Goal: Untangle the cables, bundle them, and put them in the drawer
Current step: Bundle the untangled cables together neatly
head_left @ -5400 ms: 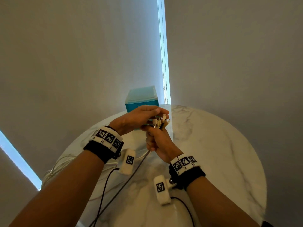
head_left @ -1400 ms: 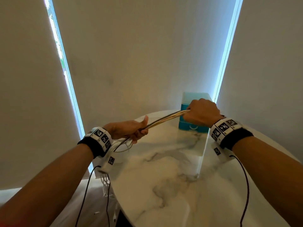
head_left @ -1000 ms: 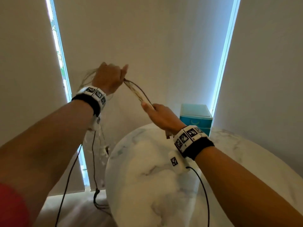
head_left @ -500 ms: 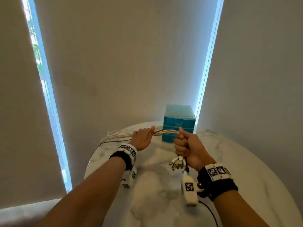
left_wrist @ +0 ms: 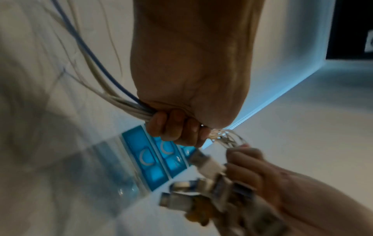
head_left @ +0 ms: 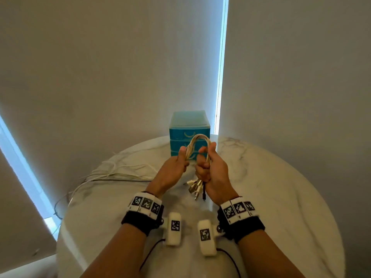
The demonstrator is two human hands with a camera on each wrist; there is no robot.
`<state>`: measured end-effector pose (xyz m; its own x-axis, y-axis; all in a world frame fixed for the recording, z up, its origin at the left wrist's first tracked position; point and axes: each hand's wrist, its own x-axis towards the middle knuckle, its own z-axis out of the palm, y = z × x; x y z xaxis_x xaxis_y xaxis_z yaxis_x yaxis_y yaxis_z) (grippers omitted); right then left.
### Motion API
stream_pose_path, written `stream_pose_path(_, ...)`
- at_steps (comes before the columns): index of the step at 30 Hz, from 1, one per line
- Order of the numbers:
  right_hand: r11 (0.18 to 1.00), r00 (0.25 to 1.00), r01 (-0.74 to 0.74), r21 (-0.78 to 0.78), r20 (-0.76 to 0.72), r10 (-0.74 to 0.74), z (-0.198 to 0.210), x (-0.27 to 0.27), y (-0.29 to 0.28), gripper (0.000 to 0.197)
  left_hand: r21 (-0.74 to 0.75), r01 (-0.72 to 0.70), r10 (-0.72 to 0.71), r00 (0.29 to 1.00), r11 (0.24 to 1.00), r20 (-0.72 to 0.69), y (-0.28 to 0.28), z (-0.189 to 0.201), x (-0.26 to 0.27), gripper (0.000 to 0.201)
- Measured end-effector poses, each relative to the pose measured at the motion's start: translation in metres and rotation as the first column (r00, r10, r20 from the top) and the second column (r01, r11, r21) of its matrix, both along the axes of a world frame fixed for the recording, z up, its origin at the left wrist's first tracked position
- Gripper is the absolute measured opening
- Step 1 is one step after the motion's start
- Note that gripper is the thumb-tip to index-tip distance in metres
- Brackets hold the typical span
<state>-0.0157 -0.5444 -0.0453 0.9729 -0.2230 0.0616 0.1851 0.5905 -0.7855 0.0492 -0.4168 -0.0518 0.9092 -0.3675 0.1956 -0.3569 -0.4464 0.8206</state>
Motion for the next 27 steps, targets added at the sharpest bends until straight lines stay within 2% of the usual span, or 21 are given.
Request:
stream_pose_path(3, 0.983, 0.982, 0.127, -0.132, -0.126, -0.144, 0.001, 0.001, -0.002, 0.06, -0.018, 0.068, -0.068, 0.998, 0.997, 0.01, -0.014, -0.005, -0.007, 0.069)
stream_pose_path(5, 0.961, 0.977, 0.12, -0.247, -0.143, -0.159, -0.002, 0.0, -0.001, 0.08, -0.017, 0.074, -0.074, 0.997, 0.997, 0.025, -0.015, -0.006, -0.006, 0.073)
stream_pose_path(6, 0.943, 0.975, 0.109, -0.314, -0.148, -0.162, -0.004, 0.0, 0.0, 0.082, -0.016, 0.072, -0.072, 0.997, 0.997, 0.036, -0.015, -0.006, -0.006, 0.075)
stream_pose_path(9, 0.895, 0.971, 0.057, -0.442, -0.185, -0.153, -0.01, -0.002, 0.001, 0.061, 0.019, 0.082, -0.083, 0.995, 0.996, 0.06, -0.016, -0.012, -0.007, 0.077)
stream_pose_path(13, 0.921, 0.973, 0.029, -0.39, -0.201, -0.115, -0.017, 0.001, -0.006, 0.062, 0.037, 0.125, -0.126, 0.991, 0.992, 0.048, -0.015, -0.012, -0.013, 0.083)
stream_pose_path(15, 0.94, 0.974, 0.034, -0.338, -0.199, -0.107, -0.02, 0.001, -0.008, 0.063, 0.013, 0.156, -0.156, 0.988, 0.988, 0.009, -0.017, -0.015, -0.014, 0.072)
stream_pose_path(18, 0.935, 0.963, 0.105, -0.34, -0.198, -0.18, -0.023, 0.001, -0.006, 0.042, -0.051, 0.216, -0.22, 0.968, 0.975, -0.117, -0.018, -0.012, -0.016, 0.065)
stream_pose_path(21, 0.91, 0.959, 0.16, -0.382, -0.157, -0.234, -0.025, 0.001, -0.004, 0.033, -0.054, 0.248, -0.254, 0.951, 0.967, -0.175, -0.013, -0.006, -0.018, 0.045)
stream_pose_path(23, 0.905, 0.957, 0.168, -0.391, -0.157, -0.245, -0.023, 0.001, -0.003, 0.032, 0.054, 0.239, -0.228, 0.961, 0.97, -0.155, -0.008, 0.0, -0.015, 0.039)
stream_pose_path(25, 0.905, 0.956, 0.169, -0.39, -0.159, -0.247, -0.022, 0.002, -0.002, 0.031, 0.111, 0.116, -0.112, 0.993, 0.987, -0.045, -0.006, 0.008, -0.011, 0.026)
stream_pose_path(27, 0.898, 0.955, 0.176, -0.403, -0.153, -0.255, -0.022, 0.004, -0.001, 0.031, -0.012, 0.03, -0.029, 0.997, 0.999, 0.07, -0.008, 0.024, -0.015, 0.02)
